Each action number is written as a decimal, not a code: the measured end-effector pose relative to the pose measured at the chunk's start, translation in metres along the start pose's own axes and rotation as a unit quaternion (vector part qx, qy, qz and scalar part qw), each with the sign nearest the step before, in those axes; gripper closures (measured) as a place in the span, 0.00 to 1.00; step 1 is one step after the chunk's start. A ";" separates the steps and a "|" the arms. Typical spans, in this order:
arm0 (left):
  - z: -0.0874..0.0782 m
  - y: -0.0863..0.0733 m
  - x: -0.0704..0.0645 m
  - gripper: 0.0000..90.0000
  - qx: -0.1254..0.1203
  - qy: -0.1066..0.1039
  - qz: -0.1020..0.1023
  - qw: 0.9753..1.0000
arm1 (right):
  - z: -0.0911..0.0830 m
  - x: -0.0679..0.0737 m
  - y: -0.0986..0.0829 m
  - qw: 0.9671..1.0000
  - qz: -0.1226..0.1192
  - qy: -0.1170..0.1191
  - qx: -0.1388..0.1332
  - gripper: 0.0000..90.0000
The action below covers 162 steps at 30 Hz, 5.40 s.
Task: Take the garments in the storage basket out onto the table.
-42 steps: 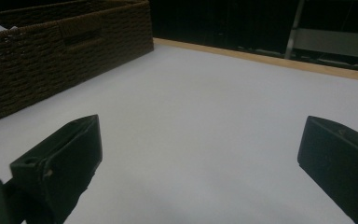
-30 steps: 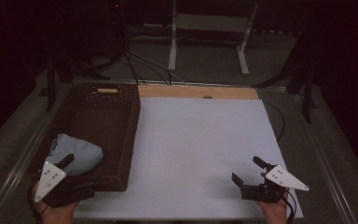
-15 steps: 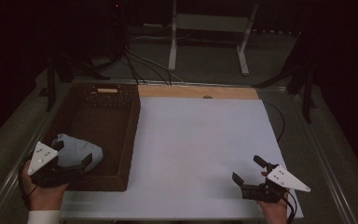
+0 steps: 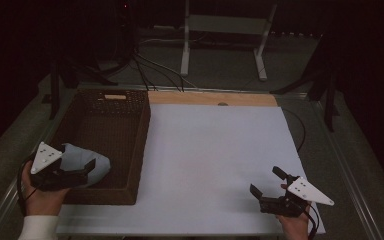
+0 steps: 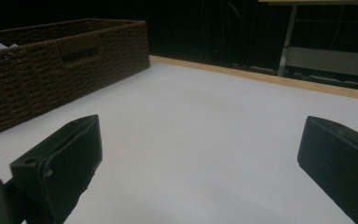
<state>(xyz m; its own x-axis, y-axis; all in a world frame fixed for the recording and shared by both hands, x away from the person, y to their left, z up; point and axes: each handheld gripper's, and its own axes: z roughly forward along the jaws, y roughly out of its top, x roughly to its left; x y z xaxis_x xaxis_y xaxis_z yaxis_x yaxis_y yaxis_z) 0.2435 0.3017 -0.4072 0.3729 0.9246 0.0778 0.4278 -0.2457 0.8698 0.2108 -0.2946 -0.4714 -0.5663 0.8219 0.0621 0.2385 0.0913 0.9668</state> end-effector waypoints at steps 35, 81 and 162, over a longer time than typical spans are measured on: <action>0.039 0.021 0.022 0.01 0.109 -0.054 0.057 0.991 | -0.001 -0.002 0.001 1.000 0.006 -0.004 0.000 0.00; 0.077 0.008 0.040 0.00 0.184 -0.078 0.047 0.979 | 0.000 -0.002 0.001 1.000 0.011 -0.002 0.005 0.00; 0.097 0.017 0.041 0.88 0.287 -0.117 0.045 0.950 | 0.001 -0.003 0.001 1.000 0.019 0.003 0.008 0.00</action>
<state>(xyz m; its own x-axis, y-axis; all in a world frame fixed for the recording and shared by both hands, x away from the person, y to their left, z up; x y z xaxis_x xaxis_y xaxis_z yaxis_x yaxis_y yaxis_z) 0.3456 0.3072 -0.4363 0.5724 0.8195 -0.0294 0.7390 -0.5000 0.4515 0.2137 -0.2968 -0.4709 -0.5605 0.8220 0.1008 0.2733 0.0687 0.9595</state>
